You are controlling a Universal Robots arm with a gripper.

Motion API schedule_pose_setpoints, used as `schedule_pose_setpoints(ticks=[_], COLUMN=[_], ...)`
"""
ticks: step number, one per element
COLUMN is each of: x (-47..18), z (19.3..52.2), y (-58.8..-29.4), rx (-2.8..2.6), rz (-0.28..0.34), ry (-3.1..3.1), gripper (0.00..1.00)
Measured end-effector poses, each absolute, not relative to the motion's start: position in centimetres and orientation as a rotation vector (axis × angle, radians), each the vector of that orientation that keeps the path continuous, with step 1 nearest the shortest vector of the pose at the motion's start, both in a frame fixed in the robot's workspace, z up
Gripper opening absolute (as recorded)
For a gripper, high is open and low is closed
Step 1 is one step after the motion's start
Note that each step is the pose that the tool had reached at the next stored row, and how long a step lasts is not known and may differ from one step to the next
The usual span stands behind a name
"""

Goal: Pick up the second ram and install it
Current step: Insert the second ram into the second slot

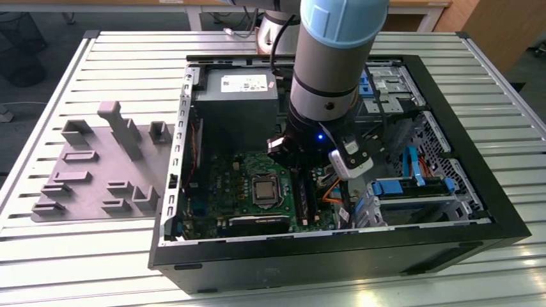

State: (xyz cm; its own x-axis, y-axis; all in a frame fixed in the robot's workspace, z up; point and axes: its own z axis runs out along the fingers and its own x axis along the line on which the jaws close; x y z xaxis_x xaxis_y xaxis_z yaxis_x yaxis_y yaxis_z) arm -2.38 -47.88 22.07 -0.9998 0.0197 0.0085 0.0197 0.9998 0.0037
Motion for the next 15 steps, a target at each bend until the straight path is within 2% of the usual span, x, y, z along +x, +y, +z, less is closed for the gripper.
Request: schedule_pose_setpoints(ticks=[15], x=[-2.39], z=[21.78], y=[-47.87], rx=[-0.031], rz=[-0.006], ry=[-3.133], gripper=[0.14])
